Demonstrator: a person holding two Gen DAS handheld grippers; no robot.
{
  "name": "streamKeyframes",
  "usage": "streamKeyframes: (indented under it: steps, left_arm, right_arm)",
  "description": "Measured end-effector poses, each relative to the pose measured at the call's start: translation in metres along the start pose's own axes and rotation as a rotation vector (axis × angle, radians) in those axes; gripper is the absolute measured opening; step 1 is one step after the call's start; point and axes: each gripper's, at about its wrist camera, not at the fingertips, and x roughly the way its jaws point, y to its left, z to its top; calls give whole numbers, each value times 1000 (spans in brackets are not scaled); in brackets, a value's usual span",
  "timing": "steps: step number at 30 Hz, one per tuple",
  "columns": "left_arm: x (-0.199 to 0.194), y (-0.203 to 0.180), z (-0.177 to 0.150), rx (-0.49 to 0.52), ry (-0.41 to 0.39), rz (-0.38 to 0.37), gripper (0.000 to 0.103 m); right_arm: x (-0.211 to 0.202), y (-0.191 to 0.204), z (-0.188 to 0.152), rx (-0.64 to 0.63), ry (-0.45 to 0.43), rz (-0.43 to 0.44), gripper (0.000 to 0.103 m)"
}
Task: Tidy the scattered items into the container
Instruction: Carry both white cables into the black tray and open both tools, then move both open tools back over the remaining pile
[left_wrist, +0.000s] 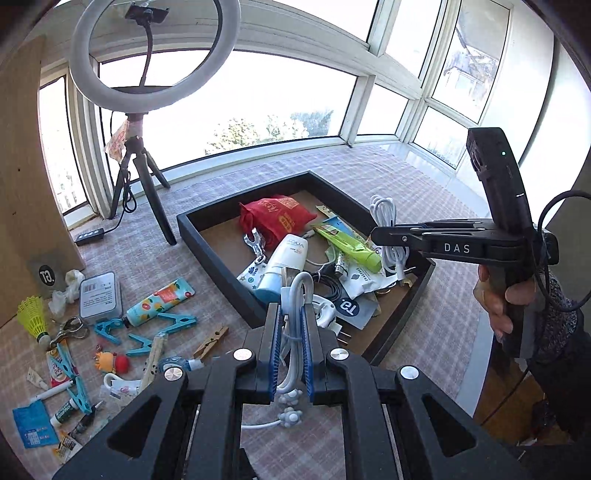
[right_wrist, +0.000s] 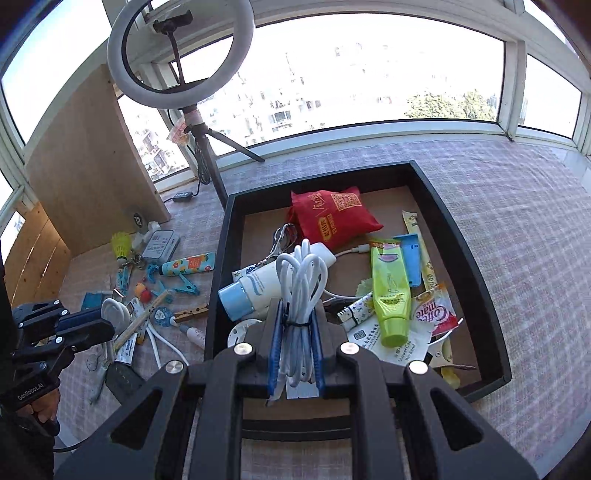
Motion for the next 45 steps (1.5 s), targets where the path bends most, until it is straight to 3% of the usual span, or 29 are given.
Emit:
streamKeyframes:
  steps: [7, 8, 9, 11, 15, 21, 30, 38, 45]
  left_arm:
    - [37, -50, 20, 88, 26, -32, 11]
    - [40, -54, 23, 96, 27, -15, 26]
    - [42, -56, 25, 98, 28, 19, 57]
    - [39, -56, 27, 87, 7, 73, 80]
    - [30, -46, 25, 82, -12, 106, 80]
    - [12, -24, 14, 32, -29, 134, 80]
    - [-26, 23, -26, -42, -31, 237, 80]
    - [-87, 83, -88, -154, -25, 402, 80]
    - [-134, 124, -158, -246, 26, 530, 80]
  right_arm:
    - [-11, -46, -4, 87, -50, -102, 18]
    - [-12, -49, -4, 90, -50, -123, 31]
    - [-13, -49, -4, 89, -50, -142, 51]
    - [-18, -47, -4, 72, -76, -165, 69]
    - [-20, -34, -4, 19, -90, -203, 73]
    - [-10, -15, -6, -6, -59, -155, 73]
    - [5, 18, -16, -44, -18, -54, 73]
    - [12, 57, -33, -127, 28, 31, 73]
    - [10, 106, -54, -253, 14, 84, 73]
